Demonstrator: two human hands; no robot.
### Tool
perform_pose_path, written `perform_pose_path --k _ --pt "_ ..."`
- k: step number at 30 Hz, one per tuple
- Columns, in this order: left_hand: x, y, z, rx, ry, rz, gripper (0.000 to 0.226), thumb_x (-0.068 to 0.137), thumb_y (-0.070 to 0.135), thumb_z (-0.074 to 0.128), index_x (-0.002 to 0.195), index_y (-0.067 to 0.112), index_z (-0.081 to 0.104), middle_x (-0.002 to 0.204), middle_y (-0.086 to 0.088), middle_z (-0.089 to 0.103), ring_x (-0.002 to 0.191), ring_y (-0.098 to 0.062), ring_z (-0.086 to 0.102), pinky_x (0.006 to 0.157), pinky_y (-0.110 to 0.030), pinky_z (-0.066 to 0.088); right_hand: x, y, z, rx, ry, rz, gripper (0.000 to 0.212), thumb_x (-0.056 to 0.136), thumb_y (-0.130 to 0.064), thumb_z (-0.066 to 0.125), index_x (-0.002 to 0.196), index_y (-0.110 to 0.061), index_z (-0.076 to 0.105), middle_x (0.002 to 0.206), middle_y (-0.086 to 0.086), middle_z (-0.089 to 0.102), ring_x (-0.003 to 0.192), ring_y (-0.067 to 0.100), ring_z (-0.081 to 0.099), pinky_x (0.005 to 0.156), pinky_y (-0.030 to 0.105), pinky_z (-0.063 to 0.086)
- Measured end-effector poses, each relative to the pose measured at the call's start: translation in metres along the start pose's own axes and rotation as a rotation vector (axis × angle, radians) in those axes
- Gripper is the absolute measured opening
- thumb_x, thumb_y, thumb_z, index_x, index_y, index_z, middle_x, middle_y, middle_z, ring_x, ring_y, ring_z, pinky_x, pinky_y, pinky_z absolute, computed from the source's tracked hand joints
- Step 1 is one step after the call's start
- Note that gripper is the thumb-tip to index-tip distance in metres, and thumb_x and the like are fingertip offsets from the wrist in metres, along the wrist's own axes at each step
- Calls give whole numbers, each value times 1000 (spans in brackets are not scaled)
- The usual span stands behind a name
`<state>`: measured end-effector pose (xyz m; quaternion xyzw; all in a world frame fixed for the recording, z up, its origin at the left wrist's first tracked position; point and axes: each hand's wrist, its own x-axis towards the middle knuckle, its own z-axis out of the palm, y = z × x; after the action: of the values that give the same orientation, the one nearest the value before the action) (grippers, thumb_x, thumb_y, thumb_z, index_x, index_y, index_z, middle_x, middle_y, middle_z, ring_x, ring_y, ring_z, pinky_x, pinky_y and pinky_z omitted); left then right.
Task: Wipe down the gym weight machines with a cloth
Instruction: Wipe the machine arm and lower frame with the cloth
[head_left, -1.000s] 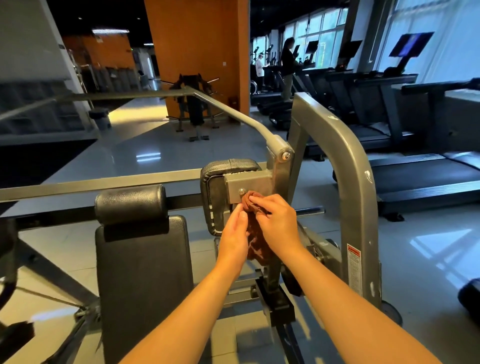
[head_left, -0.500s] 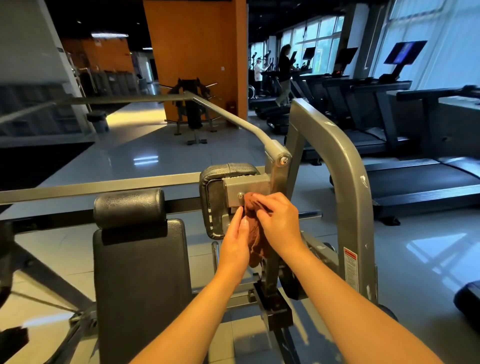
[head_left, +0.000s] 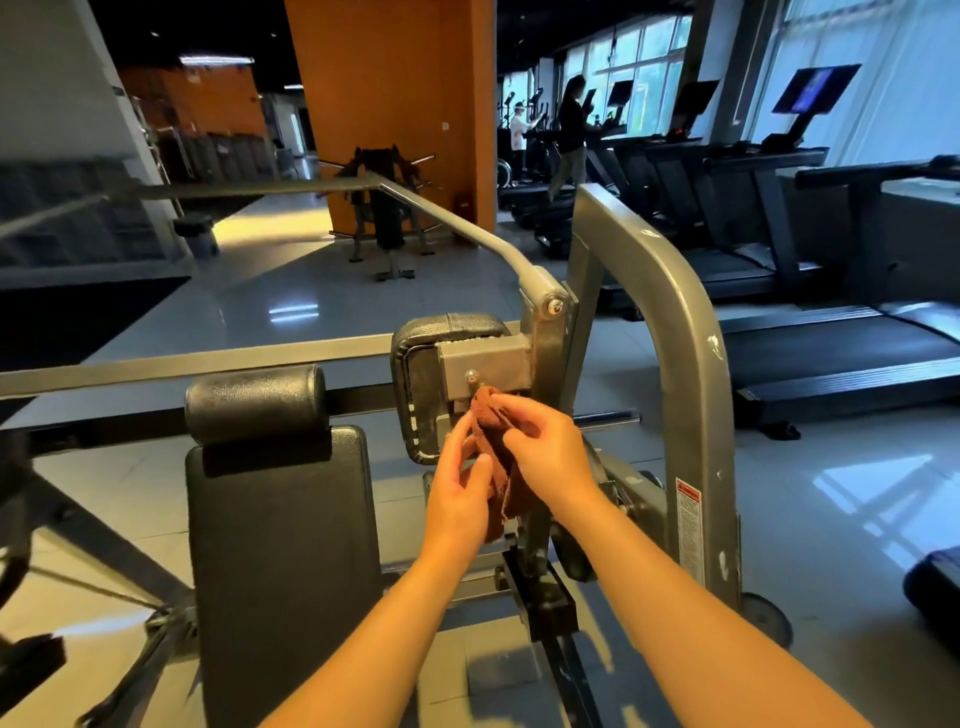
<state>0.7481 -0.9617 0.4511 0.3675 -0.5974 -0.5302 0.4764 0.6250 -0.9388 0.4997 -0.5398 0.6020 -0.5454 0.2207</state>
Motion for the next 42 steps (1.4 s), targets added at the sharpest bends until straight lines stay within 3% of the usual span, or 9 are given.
perform_pose_path --k 6,10,17,22,25,31,35,39,42 --pt "-3 -1 2 78 66 93 59 100 -2 52 133 47 50 123 35 58 117 7 57 99 -30 53 -20 16 -4 134 -203 46 53 94 6 50 131 -27 65 119 -19 67 112 -10 61 87 8 49" --pt "1 -18 -21 313 286 134 47 98 1 52 125 37 62 126 3 56 116 2 53 106 -39 49 -12 43 -25 -121 77 -145 37 97 -4 56 127 -21 68 117 -9 60 111 -8 54 93 4 40" --pt "22 -30 8 428 434 190 40 103 21 56 142 30 51 127 4 33 115 11 37 96 -5 37 6 66 -29 -124 5 -74 33 97 -17 62 127 -29 57 132 -4 39 118 3 44 97 11 37" --pt "35 -49 62 582 348 294 30 101 32 56 131 30 63 125 8 43 115 -21 54 97 -41 53 4 82 -30 -44 -6 -21 30 98 -11 59 121 -29 54 120 -13 52 110 -10 53 95 23 53" --pt "36 -42 76 541 357 226 23 100 19 60 123 24 66 122 9 44 112 -6 53 99 -31 52 5 88 -37 43 -9 52 32 99 -14 58 122 -34 50 121 -16 60 110 3 63 94 36 58" --pt "29 -26 21 448 528 216 19 95 11 67 108 22 59 119 -2 50 106 11 48 89 -6 42 7 86 -46 69 -73 126 42 101 -18 56 141 -28 47 131 -17 58 104 -21 51 93 12 40" --pt "34 -30 49 410 540 149 21 95 18 68 112 27 62 125 2 44 106 12 50 85 -10 48 7 89 -43 90 -63 133 40 101 -15 56 139 -26 50 132 -13 60 104 -24 51 77 -1 41" --pt "36 -32 85 353 496 137 17 100 13 61 117 17 62 119 2 43 95 29 47 73 3 42 7 93 -46 90 -71 144 38 101 -14 56 134 -31 52 126 -16 62 112 -7 58 88 10 48" --pt "40 -44 70 391 438 102 20 97 24 66 114 33 61 121 3 50 102 14 52 86 -8 48 5 96 -47 78 -89 145 38 99 -13 57 133 -32 54 127 -15 63 119 1 58 99 22 47"
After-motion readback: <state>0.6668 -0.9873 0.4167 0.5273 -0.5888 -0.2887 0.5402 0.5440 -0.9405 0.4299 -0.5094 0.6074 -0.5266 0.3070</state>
